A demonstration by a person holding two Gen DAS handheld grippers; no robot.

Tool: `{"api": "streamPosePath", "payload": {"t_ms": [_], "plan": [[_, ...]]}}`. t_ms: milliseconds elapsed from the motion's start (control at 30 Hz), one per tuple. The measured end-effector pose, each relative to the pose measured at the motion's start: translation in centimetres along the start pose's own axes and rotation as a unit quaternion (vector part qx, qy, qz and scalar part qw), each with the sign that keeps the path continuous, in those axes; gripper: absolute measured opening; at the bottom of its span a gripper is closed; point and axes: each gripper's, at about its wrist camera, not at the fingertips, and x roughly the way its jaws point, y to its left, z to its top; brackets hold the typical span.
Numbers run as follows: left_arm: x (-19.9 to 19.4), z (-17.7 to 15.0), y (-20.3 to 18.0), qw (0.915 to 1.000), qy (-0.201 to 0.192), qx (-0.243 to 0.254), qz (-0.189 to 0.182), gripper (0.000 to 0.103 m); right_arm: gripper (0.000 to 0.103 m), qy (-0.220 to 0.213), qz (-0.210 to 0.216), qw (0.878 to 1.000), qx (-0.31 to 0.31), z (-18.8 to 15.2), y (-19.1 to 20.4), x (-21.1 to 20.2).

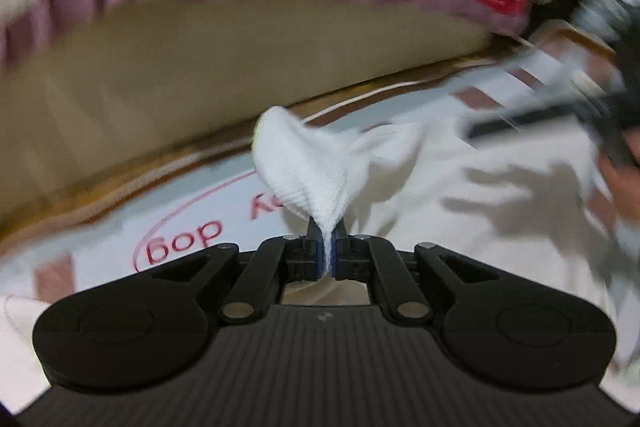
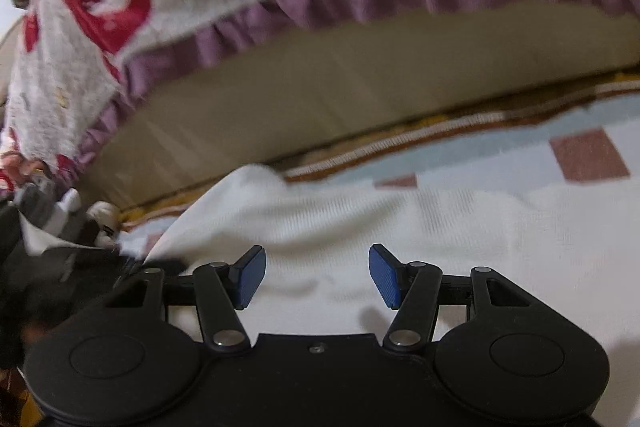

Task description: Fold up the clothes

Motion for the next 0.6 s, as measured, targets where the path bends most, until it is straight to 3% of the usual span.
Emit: {"api": "streamPosePath", "payload": {"t_ms": [33,200,267,433,533,600], "plan": [[-1.4,-0.6,-1.9,0.9995,-0.011,0.028,0.003,0.003,0.063,-0.004,0.011,1.000,-0.004,0.2,0.3,-0.5],[-3.4,-5.5,-7.7,0.9979,0.048,0.033,-0.029,0.004,0.069,0.017,0.088,0.996,-0.011,0.2,1.8,-1.5],[-2.9,-7.5,-8.8,0.9953,0.081,0.050,-0.018,0.004,0.069,0.035,0.104,0.994,-0.009,-0.4,2.5,-0.8],[-3.6,-8.6,-7.7,0.9946,0.100,0.013,-0.023,0.008,0.069,0.078,0.082,0.992,-0.053,-1.9,4.8,1.5],[-5.2,-7.5,-6.5,0.9945,0.092,-0.023,-0.044,0.022,0.069,0.095,0.057,0.990,-0.089,-2.8,5.4,2.1],[-6.2,-6.4,-5.2,0.9954,0.076,-0.045,-0.038,0.030,0.069,0.104,0.053,0.989,-0.086,-3.3,5.3,2.8]]}}
